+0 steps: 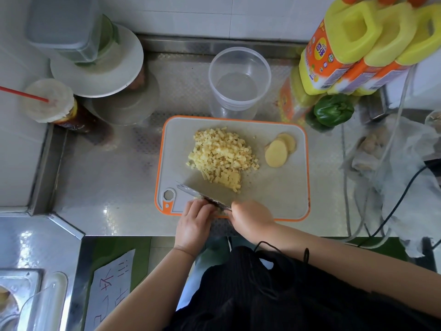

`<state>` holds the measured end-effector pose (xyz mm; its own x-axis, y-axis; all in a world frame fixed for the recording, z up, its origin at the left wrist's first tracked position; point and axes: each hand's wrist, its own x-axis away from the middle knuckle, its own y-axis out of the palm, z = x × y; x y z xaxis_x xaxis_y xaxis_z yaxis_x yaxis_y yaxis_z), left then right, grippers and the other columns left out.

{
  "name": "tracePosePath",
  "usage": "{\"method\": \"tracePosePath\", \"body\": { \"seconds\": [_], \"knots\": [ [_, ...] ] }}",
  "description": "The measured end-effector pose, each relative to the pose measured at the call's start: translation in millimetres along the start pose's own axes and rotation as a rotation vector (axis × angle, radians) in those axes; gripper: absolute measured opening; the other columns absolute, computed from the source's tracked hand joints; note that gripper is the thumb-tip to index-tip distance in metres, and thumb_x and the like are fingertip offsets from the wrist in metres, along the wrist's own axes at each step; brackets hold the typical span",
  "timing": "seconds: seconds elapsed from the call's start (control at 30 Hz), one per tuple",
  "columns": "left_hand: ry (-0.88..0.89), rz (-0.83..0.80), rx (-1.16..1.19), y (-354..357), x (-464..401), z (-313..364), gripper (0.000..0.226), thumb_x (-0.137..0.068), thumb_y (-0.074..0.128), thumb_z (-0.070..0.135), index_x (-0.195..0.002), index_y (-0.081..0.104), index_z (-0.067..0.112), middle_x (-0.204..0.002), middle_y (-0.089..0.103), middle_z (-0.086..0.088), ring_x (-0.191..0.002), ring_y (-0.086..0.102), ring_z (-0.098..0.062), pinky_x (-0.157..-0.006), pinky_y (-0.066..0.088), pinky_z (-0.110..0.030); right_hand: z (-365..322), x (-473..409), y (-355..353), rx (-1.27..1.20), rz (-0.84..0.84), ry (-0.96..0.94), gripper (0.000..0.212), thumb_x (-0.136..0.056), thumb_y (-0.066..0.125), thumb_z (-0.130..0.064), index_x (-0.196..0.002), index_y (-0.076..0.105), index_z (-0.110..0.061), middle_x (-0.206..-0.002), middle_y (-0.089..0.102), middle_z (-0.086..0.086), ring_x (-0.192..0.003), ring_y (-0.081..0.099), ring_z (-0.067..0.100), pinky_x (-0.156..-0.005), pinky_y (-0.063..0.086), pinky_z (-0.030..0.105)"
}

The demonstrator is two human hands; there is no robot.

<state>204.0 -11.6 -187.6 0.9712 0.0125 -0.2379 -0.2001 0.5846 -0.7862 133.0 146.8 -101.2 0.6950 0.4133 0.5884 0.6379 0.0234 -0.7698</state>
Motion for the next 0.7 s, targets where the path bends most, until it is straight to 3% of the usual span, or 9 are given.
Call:
{"method": "tracePosePath", "body": {
  "seconds": [0.27, 0.37, 0.5, 0.63, 0.7],
  "knots": [
    [0.017, -0.007, 0.01, -4, -5, 3, 0.013, -0.09, 0.057, 0.016, -0.092, 0.067, 0.009, -0.097, 0.061, -0.006, -0.091, 0.051, -0.025, -0.065, 0.054, -0.039, 17, -18, -30, 0.043, -0.004, -0.03, 0.039, -0.1, 0.037, -0.045, -0.097, 0.057, -0.012, -0.077, 0.057, 0.002, -0.066, 0.053, 0.022, -0.056, 0.041, 0.03],
    [0.009, -0.007, 0.014, -6, -4, 6, 0.015, -0.09, 0.056, 0.017, -0.091, 0.068, 0.008, -0.096, 0.061, -0.007, -0.092, 0.051, -0.024, -0.064, 0.055, -0.038, 24, -23, -38, 0.031, 0.014, 0.009, 0.038, -0.1, 0.038, -0.046, -0.086, 0.053, -0.013, -0.067, 0.05, -0.001, -0.061, 0.049, 0.021, -0.055, 0.037, 0.03],
    [0.029, -0.01, 0.003, -8, -4, 7, 0.013, -0.089, 0.057, 0.02, -0.096, 0.063, 0.012, -0.1, 0.059, -0.006, -0.093, 0.05, -0.025, -0.063, 0.056, -0.039, 21, -19, -32, 0.087, 0.053, -0.012, 0.038, -0.101, 0.036, -0.042, -0.09, 0.055, -0.011, -0.061, 0.043, -0.002, -0.059, 0.05, 0.022, -0.053, 0.039, 0.029],
    [-0.023, -0.05, -0.119, -9, 1, 1, 0.046, -0.074, 0.084, 0.016, -0.107, 0.053, 0.017, -0.107, 0.053, -0.008, -0.093, 0.051, -0.028, -0.067, 0.056, -0.039, 18, -18, -24, 0.064, 0.054, -0.002, 0.035, -0.103, 0.035, -0.037, -0.094, 0.055, -0.009, -0.06, 0.037, -0.002, -0.06, 0.046, 0.023, -0.05, 0.033, 0.028],
    [-0.024, -0.059, -0.132, -11, 1, 1, 0.045, -0.076, 0.083, 0.018, -0.108, 0.052, 0.018, -0.106, 0.055, -0.011, -0.09, 0.057, -0.032, -0.067, 0.056, -0.04, 16, -19, -21, 0.07, 0.045, 0.008, 0.035, -0.104, 0.035, -0.034, -0.099, 0.056, -0.007, -0.061, 0.037, -0.002, -0.061, 0.047, 0.023, -0.051, 0.033, 0.028]
  ]
}}
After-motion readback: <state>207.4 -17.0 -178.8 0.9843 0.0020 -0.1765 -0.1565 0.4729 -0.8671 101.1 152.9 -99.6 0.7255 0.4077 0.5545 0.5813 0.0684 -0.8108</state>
